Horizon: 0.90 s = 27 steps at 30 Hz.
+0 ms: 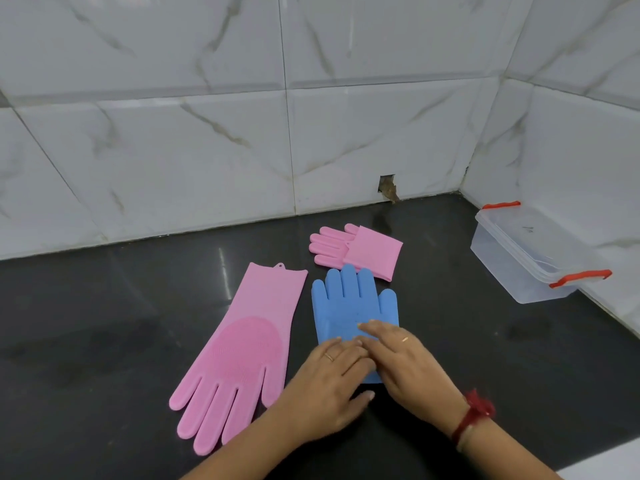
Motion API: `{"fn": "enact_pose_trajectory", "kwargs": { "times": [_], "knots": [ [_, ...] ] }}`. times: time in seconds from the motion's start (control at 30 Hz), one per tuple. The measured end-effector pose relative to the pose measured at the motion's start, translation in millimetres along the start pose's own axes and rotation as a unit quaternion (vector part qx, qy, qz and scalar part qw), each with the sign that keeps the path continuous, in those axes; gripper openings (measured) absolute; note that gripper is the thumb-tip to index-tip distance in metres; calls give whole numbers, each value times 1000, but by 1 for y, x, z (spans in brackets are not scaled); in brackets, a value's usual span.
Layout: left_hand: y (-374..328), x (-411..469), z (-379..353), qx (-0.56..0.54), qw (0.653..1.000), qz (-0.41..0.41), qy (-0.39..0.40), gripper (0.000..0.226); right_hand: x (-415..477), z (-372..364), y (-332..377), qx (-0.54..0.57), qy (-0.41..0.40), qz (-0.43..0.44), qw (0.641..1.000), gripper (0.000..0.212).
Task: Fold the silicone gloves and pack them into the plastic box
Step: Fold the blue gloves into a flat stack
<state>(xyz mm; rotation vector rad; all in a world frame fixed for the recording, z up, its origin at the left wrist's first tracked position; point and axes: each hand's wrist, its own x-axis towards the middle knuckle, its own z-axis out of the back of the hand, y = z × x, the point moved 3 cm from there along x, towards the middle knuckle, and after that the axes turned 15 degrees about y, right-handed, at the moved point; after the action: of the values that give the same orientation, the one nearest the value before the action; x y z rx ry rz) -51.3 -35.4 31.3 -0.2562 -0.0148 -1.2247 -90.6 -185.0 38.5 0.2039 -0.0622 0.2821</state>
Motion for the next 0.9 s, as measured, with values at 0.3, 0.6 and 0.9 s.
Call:
{"fn": "enact_pose_trajectory", "kwargs": {
  "times": [0.3, 0.6, 0.9],
  "knots": [
    [52, 3, -31, 52, 969, 113, 213, 88, 0, -32, -33, 9, 174, -21, 984, 77],
    [49, 22, 7, 36, 962, 78, 260, 49, -13, -13, -46, 176, 38, -37, 983, 38],
    [23, -8, 41, -184, 922, 70, 333, 41, -41, 3, -19, 276, 81, -9, 958, 13]
  ]
}}
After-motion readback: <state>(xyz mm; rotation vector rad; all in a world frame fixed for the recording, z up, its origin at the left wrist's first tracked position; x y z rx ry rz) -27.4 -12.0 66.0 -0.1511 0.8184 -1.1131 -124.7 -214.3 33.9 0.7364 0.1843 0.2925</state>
